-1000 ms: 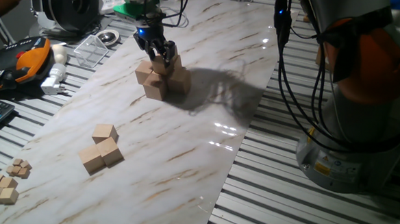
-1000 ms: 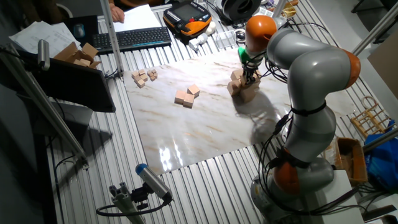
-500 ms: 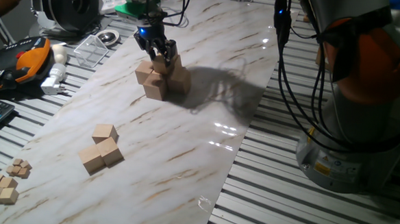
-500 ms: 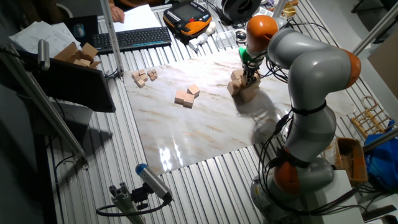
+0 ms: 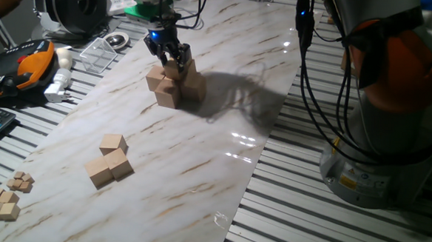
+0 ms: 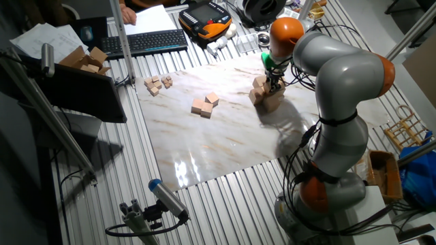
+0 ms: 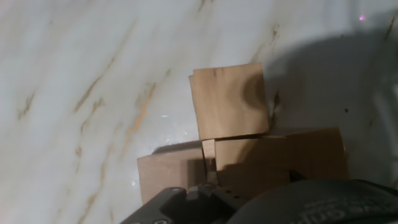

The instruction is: Stack the blocks into a cross shape

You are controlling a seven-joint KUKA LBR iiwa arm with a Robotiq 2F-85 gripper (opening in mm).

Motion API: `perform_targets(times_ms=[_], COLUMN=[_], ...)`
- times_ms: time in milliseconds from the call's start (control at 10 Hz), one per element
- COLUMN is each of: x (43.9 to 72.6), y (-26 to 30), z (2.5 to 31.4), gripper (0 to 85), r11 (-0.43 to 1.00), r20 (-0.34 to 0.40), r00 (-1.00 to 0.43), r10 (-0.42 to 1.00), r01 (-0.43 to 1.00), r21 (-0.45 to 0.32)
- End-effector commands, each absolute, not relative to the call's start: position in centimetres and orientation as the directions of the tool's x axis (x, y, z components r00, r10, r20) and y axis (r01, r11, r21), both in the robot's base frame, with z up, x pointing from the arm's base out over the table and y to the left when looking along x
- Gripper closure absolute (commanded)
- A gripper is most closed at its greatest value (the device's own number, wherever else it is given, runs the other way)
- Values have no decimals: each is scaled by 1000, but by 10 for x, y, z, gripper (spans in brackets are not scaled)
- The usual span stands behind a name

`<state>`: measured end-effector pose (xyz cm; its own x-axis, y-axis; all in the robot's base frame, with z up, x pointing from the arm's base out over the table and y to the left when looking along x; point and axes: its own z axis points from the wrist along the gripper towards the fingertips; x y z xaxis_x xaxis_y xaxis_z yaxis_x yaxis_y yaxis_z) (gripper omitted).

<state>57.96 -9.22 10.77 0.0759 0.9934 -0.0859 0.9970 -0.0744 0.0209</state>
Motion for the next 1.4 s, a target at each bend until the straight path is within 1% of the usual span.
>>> perform_targets(times_ms=[0, 300, 900, 1200, 1300], x=[580, 579, 579, 580, 580], y=[-92, -92, -93, -93, -93], z=[108, 109, 109, 107, 106], gripper=[850, 850, 850, 850, 680], r11=[-69, -45, -23, -24, -27], r20=[-85, -92, -107, -131, -134], r00=[70, 46, 24, 27, 30], r10=[994, 995, 994, 991, 991], r01=[997, 999, 1000, 999, 999], r21=[20, 5, 14, 27, 31])
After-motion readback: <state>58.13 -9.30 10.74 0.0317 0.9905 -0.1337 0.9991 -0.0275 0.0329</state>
